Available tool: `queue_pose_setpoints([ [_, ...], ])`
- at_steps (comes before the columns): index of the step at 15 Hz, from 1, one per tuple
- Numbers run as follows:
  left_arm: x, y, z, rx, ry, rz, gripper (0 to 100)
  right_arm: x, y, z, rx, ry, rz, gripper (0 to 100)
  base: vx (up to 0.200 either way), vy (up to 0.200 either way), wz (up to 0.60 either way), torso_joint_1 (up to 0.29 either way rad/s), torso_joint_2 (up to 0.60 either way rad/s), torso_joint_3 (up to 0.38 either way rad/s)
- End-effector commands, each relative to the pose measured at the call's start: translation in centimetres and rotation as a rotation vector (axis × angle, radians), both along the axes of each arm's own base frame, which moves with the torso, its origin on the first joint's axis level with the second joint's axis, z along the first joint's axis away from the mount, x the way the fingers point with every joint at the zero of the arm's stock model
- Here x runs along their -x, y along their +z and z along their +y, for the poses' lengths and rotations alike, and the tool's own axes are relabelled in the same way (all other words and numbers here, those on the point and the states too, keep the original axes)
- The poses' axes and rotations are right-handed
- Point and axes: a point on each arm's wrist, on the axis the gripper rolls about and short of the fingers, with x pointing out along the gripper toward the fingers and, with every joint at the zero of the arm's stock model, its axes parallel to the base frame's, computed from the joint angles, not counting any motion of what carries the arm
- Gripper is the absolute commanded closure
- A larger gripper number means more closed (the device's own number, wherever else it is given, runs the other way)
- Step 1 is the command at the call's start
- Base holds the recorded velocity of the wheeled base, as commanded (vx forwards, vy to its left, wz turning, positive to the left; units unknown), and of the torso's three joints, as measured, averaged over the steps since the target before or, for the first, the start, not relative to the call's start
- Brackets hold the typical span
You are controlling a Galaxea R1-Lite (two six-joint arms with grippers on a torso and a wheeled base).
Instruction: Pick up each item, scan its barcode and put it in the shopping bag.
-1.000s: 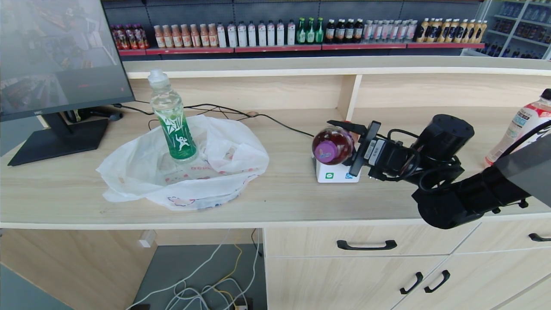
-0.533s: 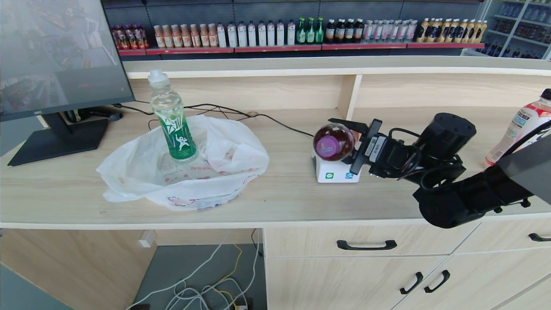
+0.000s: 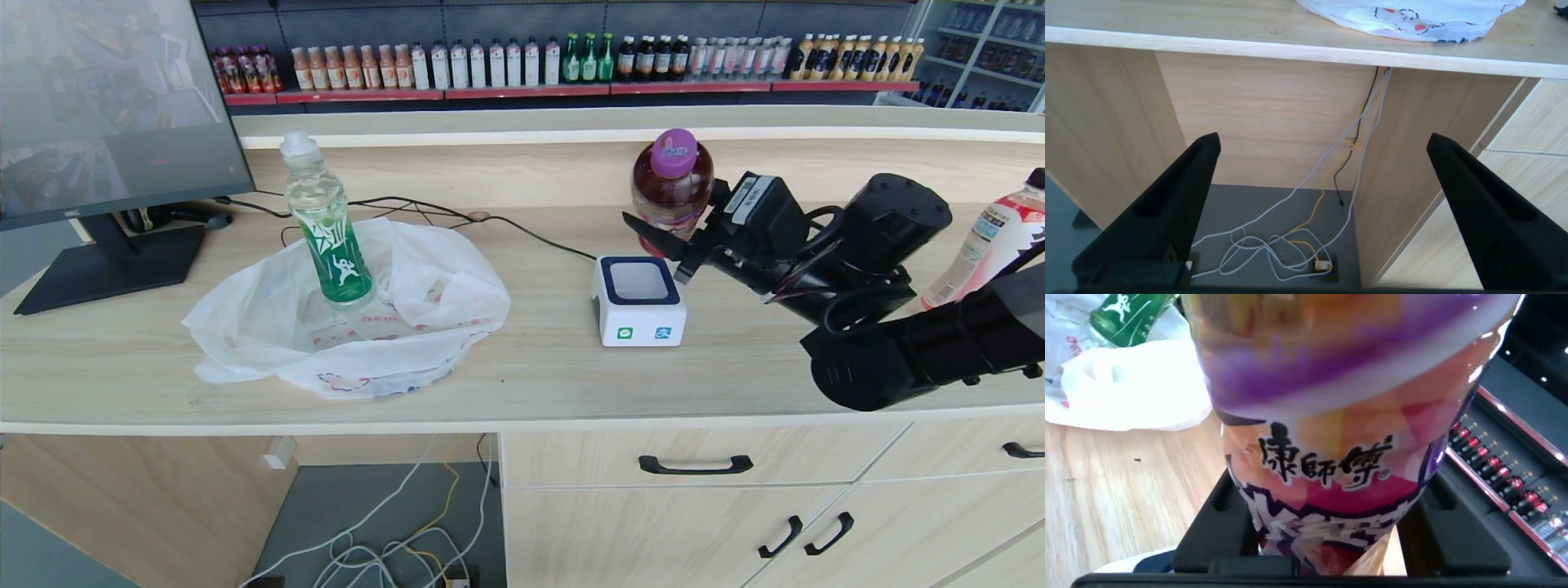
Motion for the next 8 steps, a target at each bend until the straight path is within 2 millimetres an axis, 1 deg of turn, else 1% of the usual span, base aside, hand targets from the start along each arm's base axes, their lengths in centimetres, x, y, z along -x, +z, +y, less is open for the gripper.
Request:
queue_pose_setpoints([
  [1,0.0,0.0,0.0,0.000,0.000,0.000,0,1.0,1.4,0.7,-0.122,-0.006,0.021,100,0.000,0.000,0.00,0.000,0.00,0.000],
  [2,0.0,0.0,0.0,0.000,0.000,0.000,0,1.4,1.9,1.3,-0.190,-0.007,0.031,100,0.000,0.000,0.00,0.000,0.00,0.000],
  [3,0.0,0.0,0.0,0.000,0.000,0.000,0,1.7,2.1,1.4,-0.233,-0.003,0.053,100,0.000,0.000,0.00,0.000,0.00,0.000],
  [4,0.0,0.0,0.0,0.000,0.000,0.000,0,2.0,2.1,1.7,-0.266,0.020,0.092,100,0.000,0.000,0.00,0.000,0.00,0.000],
  [6,0.0,0.0,0.0,0.000,0.000,0.000,0,2.5,2.6,1.7,-0.354,0.053,0.128,100,0.000,0.000,0.00,0.000,0.00,0.000],
  [8,0.0,0.0,0.0,0.000,0.000,0.000,0,2.8,2.7,1.6,-0.460,0.067,0.182,100,0.000,0.000,0.00,0.000,0.00,0.000],
])
